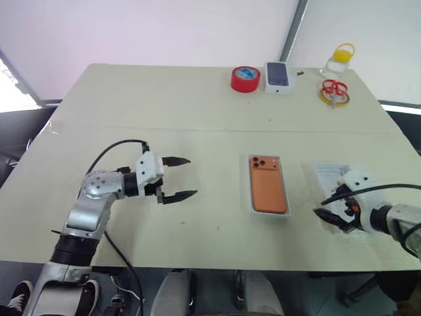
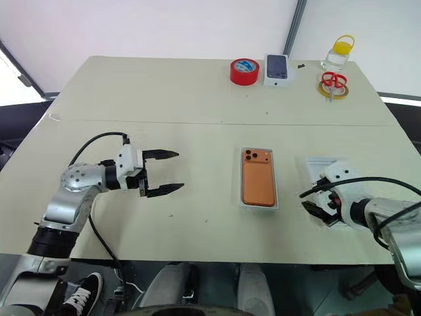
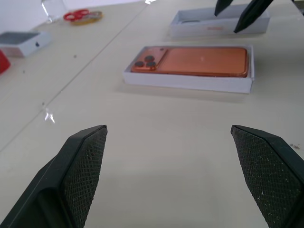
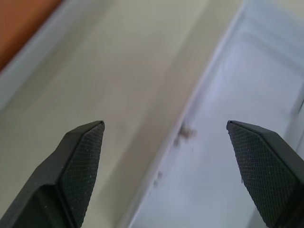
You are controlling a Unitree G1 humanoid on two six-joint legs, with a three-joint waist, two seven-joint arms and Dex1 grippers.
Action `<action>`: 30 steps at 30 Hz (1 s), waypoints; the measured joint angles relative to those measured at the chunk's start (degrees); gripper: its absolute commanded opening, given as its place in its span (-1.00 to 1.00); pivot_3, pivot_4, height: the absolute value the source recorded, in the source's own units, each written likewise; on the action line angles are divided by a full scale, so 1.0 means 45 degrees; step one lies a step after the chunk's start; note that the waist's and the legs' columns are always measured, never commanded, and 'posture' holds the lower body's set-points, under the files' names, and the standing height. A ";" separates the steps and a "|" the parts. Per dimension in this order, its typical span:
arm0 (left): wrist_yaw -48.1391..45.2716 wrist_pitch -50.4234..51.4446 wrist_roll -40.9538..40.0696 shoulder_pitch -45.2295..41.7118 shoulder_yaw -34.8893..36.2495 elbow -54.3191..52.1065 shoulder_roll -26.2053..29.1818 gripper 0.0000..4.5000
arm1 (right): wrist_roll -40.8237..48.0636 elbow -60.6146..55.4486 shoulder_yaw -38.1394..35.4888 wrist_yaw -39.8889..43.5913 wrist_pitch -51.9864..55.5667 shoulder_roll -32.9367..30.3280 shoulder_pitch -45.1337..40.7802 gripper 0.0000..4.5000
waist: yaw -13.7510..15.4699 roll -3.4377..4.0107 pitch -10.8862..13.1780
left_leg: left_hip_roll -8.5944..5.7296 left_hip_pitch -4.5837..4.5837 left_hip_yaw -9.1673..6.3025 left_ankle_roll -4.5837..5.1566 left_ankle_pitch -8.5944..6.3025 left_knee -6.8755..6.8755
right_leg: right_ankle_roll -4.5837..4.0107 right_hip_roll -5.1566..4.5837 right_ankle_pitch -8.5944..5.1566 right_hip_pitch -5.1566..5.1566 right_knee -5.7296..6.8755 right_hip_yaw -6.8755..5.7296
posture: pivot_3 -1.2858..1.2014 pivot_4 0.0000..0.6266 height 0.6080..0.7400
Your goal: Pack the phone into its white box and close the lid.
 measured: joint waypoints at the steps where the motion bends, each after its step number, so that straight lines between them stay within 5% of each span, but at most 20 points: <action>1: -0.0066 -0.0183 -0.0004 0.0007 0.0003 0.0012 0.0015 0.95 | 0.0156 -0.0112 0.0005 -0.0135 0.0927 0.0022 -0.0423 0.91 | -0.0024 0.0008 -0.0003 | 0.0001 -0.0001 0.0002 0.0000 0.0000 0.0000 | 0.0000 0.0004 0.0000 -0.0004 0.0002 0.0001 | 0.03 -0.52 1.00; 5: -0.0247 -0.0962 -0.0003 0.0193 0.0008 0.0163 0.0029 0.95 | 0.0821 -0.0182 0.0082 -0.0560 0.3595 0.0568 -0.2309 0.91 | -0.0012 0.0014 -0.0006 | 0.0011 -0.0004 0.0000 0.0001 0.0000 -0.0011 | 0.0001 0.0021 -0.0001 -0.0013 0.0000 -0.0003 | 0.03 -0.52 1.00; 15: 0.0131 -0.1452 0.0003 0.0978 -0.0025 -0.0287 -0.0042 0.95 | 0.1840 0.1609 0.1161 -0.2193 0.3941 0.0908 -0.3583 0.91 | -0.0038 0.0012 -0.0006 | 0.0003 -0.0014 0.0006 0.0003 -0.0001 -0.0010 | 0.0004 0.0016 0.0002 -0.0008 -0.0021 -0.0003 | 0.03 -0.52 1.00; 18: 0.0441 -0.1382 0.0008 0.1231 -0.0024 -0.0691 -0.0069 1.00 | 0.1985 0.1998 0.1408 -0.2527 0.3941 0.0909 -0.3939 0.54 | -0.0034 0.0013 -0.0006 | 0.0010 -0.0011 0.0003 0.0003 -0.0001 -0.0011 | 0.0004 0.0025 0.0001 -0.0010 -0.0017 -0.0004 | 0.03 -0.52 1.00; 25: 0.0867 -0.1215 0.0032 0.1477 -0.0051 -0.0900 -0.0074 1.00 | 0.1884 0.2308 0.1601 -0.3241 0.3940 0.0898 -0.4165 -0.98 | -0.0027 0.0012 -0.0006 | 0.0011 -0.0011 0.0003 0.0003 -0.0001 -0.0012 | 0.0005 0.0028 0.0000 -0.0009 -0.0018 -0.0005 | 0.03 -0.52 1.00; 30: 0.1001 -0.1149 0.0060 0.1447 -0.0200 -0.0900 -0.0086 1.00 | 0.1833 0.2283 0.1341 -0.3670 0.3935 0.1367 -0.4076 -0.98 | -0.0036 -0.0028 -0.0031 | 0.0015 -0.0006 0.0003 0.0003 -0.0001 -0.0012 | 0.0005 0.0032 0.0000 -0.0004 -0.0019 -0.0005 | 0.03 -0.52 1.00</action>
